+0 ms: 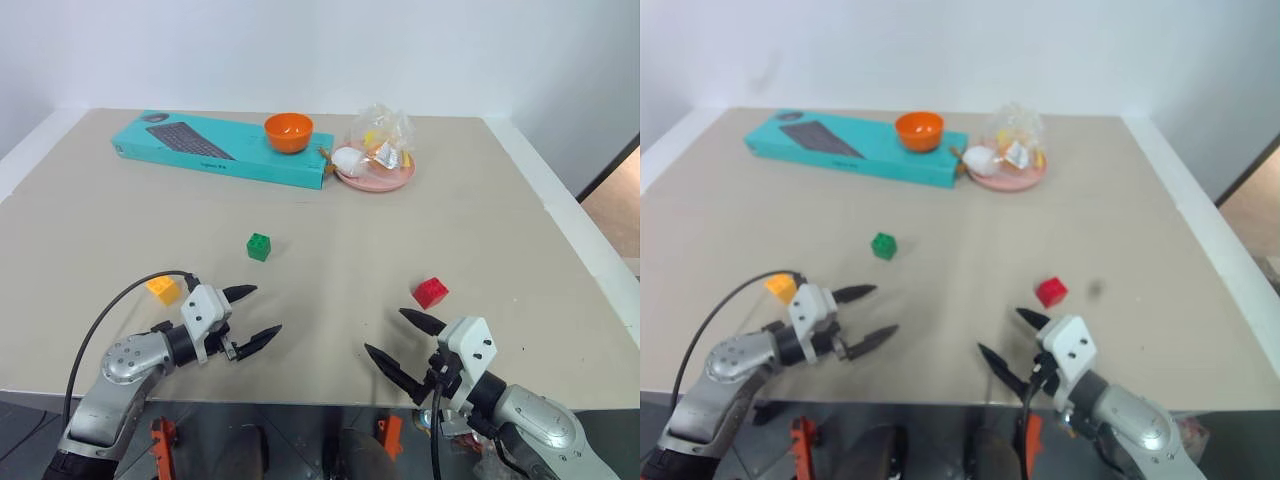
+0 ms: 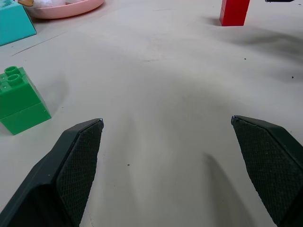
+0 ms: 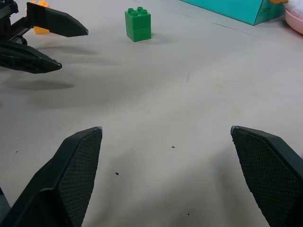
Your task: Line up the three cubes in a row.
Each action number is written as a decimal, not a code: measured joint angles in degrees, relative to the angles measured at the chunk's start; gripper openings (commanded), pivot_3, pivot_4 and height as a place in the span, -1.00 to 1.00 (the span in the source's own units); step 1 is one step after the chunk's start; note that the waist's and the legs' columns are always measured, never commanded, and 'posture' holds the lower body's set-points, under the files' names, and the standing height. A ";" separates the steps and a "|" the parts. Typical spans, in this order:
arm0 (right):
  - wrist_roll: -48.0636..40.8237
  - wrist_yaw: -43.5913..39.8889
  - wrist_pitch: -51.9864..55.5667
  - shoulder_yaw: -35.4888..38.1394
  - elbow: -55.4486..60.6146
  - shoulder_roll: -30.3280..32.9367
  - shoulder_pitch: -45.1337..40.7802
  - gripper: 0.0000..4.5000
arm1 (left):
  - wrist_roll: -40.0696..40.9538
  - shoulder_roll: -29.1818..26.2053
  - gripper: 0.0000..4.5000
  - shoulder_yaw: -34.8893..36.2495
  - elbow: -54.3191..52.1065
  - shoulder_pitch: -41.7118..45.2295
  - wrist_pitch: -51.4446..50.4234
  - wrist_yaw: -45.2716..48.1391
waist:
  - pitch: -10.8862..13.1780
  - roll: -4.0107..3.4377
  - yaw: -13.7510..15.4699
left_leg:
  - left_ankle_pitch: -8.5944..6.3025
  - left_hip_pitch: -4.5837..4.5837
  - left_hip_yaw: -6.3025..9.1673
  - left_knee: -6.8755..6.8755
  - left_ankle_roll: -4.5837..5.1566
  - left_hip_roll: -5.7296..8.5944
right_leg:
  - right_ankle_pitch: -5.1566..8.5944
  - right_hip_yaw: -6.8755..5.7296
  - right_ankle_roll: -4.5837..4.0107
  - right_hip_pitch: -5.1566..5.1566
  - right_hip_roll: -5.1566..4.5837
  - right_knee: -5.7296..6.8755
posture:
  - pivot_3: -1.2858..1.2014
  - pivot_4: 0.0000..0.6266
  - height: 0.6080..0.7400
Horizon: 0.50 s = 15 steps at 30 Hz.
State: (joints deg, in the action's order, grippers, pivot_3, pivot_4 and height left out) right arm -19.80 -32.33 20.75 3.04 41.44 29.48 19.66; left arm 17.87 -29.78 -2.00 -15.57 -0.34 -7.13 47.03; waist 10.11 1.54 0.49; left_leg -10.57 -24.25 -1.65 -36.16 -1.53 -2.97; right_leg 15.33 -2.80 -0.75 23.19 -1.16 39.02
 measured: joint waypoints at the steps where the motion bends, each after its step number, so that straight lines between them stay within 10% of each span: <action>1: 0.00 0.00 0.00 0.00 0.00 0.00 0.00 1.00 | 0.00 0.00 0.99 0.00 0.00 0.00 0.00 0.00 | 0.00 0.00 0.00 | 0.00 0.00 0.00 0.00 0.00 0.00 | 0.00 0.00 0.00 0.00 0.00 0.00 | 0.03 -0.52 1.00; 15: -0.12 2.01 0.59 0.00 0.03 -0.89 0.05 1.00 | 5.25 0.08 0.99 0.00 0.80 0.35 -2.04 4.62 | 0.00 0.00 0.00 | 0.00 0.00 0.00 0.00 0.00 0.00 | 0.00 0.00 0.00 0.00 0.01 0.00 | 0.03 -0.52 1.00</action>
State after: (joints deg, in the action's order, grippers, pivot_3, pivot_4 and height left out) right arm -19.92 -30.31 21.34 3.04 41.47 28.59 19.70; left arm 23.12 -29.70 -2.00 -14.77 0.01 -9.17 51.65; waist 10.11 1.54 0.49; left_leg -10.57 -24.25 -1.65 -36.17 -1.53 -2.97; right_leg 15.33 -2.80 -0.75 23.19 -1.15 39.02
